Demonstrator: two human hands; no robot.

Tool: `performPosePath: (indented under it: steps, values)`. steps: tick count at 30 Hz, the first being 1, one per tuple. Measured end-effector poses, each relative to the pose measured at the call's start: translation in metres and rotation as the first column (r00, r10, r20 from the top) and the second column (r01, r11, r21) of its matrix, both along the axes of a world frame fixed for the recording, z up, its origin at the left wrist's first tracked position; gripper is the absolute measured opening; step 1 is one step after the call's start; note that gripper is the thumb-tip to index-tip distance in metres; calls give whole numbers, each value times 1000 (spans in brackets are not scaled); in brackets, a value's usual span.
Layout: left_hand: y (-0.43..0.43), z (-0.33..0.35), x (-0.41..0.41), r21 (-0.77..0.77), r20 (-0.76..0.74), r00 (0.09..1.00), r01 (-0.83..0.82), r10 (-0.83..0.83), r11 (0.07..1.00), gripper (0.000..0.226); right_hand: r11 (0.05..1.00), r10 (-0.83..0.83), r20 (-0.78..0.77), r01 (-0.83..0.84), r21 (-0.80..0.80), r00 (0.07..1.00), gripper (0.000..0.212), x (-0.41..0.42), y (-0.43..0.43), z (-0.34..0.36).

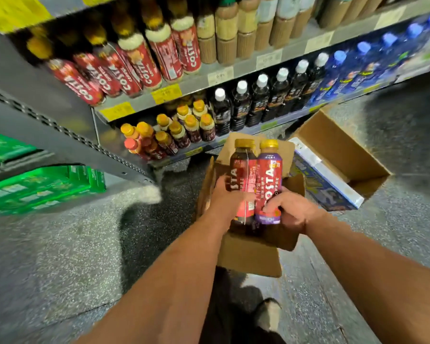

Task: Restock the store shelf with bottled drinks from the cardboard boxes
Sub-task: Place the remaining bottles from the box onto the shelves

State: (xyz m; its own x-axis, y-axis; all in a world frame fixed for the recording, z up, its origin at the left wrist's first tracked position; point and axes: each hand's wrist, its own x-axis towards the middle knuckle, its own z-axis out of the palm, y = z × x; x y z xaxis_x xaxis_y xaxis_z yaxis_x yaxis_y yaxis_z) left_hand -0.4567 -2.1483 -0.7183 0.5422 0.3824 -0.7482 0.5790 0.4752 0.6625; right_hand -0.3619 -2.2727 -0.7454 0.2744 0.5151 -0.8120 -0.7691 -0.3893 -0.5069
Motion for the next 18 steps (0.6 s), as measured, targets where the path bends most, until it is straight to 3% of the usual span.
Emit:
performPosePath:
  steps: [8, 10, 13, 18]
  values:
    - [-14, 134, -7, 71, 223, 965, -160, 141, 985, 39, 985, 77, 202, -106, 136, 976, 29, 4, 1, 154]
    - [-12, 168, -9, 53, 329, 926, -212, 184, 976, 31, 979, 71, 282, -121, 163, 957, 30, 3, 6, 192]
    - [-11, 215, -23, 75, 373, 893, -301, 253, 951, 31, 964, 78, 392, -170, 205, 917, 37, -4, 15, 244]
    - [-3, 278, -62, 154, 438, 838, -427, 326, 891, 44, 943, 97, 479, -234, 236, 872, 50, -36, 41, 314]
